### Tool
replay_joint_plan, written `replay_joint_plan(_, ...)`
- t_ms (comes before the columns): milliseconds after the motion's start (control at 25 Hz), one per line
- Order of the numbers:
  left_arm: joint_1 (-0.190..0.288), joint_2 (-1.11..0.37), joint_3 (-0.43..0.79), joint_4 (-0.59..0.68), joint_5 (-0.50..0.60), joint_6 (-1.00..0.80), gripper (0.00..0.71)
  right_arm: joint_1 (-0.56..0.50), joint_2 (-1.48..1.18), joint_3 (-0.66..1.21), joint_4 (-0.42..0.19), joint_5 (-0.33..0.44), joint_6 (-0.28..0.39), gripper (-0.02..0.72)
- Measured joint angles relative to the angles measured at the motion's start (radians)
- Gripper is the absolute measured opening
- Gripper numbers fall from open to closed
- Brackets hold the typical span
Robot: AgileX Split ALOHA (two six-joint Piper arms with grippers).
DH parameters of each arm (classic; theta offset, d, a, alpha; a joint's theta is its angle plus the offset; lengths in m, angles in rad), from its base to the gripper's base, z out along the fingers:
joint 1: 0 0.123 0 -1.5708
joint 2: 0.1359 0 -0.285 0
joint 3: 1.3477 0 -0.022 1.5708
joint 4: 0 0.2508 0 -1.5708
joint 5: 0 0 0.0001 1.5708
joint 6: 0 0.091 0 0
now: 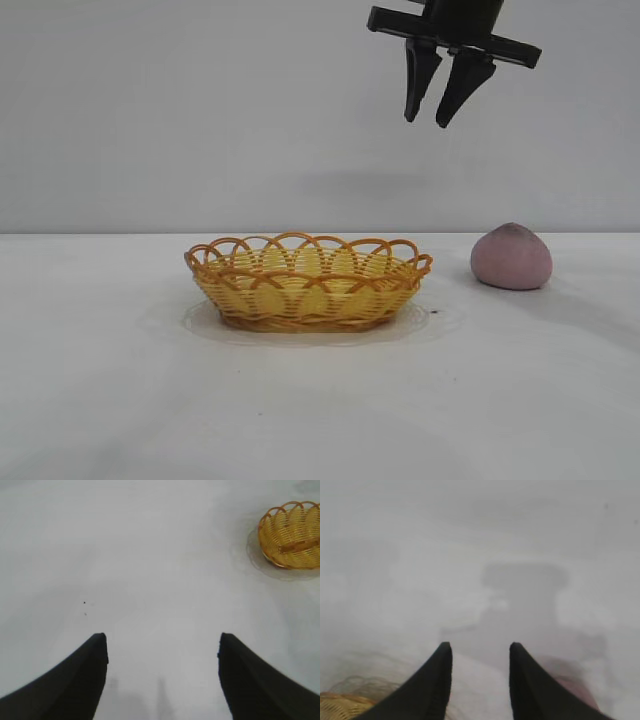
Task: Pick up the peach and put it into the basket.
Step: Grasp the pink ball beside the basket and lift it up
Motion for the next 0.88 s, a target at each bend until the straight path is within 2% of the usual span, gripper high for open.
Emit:
replay_joint_plan(320, 0.000, -0.081, 0.036, 0.002, 0.033, -0.014, 0.421, 0.002, 0.000, 0.000, -0.029, 0.013, -0.006, 0.219)
replay_joint_plan(600, 0.000, -0.278, 0.043, 0.002, 0.054, -0.023, 0.421, 0.002, 0.000, 0.000, -0.078, 0.031, -0.006, 0.219)
replay_joint_plan(800, 0.000, -0.293, 0.043, 0.002, 0.057, -0.025, 0.421, -0.003, -0.002, 0.000, -0.158, 0.060, 0.026, 0.219)
replay_joint_plan(880, 0.000, -0.293, 0.043, 0.004, 0.057, -0.025, 0.421, -0.017, -0.002, 0.000, -0.164, 0.079, 0.036, 0.219)
